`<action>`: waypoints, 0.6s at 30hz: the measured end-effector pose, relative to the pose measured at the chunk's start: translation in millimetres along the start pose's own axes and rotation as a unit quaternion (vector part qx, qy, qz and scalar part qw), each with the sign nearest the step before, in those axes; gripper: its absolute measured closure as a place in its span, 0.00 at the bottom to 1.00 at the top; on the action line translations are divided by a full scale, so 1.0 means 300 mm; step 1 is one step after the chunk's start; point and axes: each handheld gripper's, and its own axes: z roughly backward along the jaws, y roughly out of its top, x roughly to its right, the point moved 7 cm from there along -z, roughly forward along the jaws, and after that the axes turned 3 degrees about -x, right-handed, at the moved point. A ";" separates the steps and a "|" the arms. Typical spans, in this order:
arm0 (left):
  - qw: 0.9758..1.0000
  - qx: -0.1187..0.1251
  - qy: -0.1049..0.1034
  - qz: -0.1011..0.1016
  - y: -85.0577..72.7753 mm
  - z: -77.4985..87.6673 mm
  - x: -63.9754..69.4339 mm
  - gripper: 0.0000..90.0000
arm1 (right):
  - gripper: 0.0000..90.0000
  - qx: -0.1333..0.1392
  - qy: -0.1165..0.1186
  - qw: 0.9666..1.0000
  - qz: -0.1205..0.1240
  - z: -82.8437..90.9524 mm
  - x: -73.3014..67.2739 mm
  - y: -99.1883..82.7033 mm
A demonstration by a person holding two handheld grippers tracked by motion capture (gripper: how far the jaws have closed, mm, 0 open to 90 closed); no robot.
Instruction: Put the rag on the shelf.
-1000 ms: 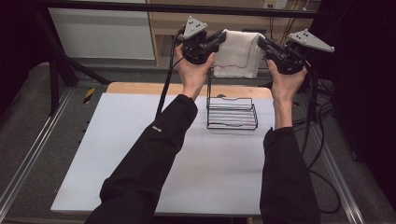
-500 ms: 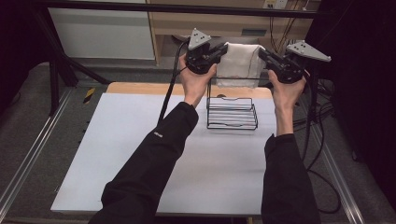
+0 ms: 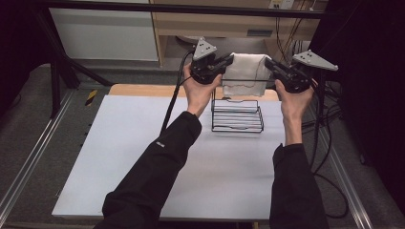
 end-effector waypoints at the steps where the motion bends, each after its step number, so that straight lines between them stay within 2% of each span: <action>1: 1.000 -0.001 -0.001 0.000 -0.003 0.003 0.000 0.93 | 0.93 -0.001 0.000 1.000 0.000 0.001 -0.003 -0.002; 13: 1.000 -0.012 -0.012 0.002 -0.035 0.034 0.007 0.93 | 0.93 -0.014 0.008 1.000 0.014 0.028 -0.034 -0.021; 18: 1.000 -0.023 -0.020 -0.004 -0.047 0.047 0.020 0.93 | 0.93 -0.021 0.010 1.000 0.019 0.044 -0.042 -0.031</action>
